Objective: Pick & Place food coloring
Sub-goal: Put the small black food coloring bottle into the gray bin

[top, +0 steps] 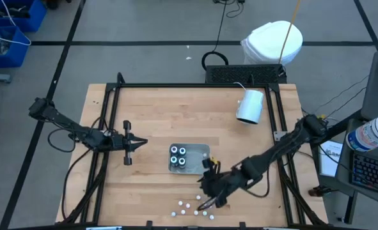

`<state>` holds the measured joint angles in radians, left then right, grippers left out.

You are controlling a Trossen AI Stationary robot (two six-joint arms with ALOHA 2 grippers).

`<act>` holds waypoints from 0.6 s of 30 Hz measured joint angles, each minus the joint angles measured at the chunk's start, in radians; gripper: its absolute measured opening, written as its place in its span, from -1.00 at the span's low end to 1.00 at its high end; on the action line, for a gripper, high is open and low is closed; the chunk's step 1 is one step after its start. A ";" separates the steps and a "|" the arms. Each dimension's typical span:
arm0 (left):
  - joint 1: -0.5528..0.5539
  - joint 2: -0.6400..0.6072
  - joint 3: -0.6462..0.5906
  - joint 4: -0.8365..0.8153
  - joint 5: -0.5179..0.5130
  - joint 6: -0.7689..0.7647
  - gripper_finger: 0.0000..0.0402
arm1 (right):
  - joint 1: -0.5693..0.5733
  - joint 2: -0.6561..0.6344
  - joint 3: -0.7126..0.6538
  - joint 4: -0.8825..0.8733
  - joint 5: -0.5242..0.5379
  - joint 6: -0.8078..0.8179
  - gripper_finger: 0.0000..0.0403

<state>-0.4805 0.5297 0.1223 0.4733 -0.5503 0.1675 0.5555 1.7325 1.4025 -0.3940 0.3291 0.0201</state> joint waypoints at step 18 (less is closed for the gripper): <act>0.000 0.000 0.000 -0.020 0.001 -0.025 -0.84 | -0.028 0.190 0.000 0.151 -0.256 0.003 -0.15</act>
<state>-0.4805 0.5297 0.1226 0.4535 -0.5495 0.1421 0.5274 1.9222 1.4029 -0.2426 0.0729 0.0234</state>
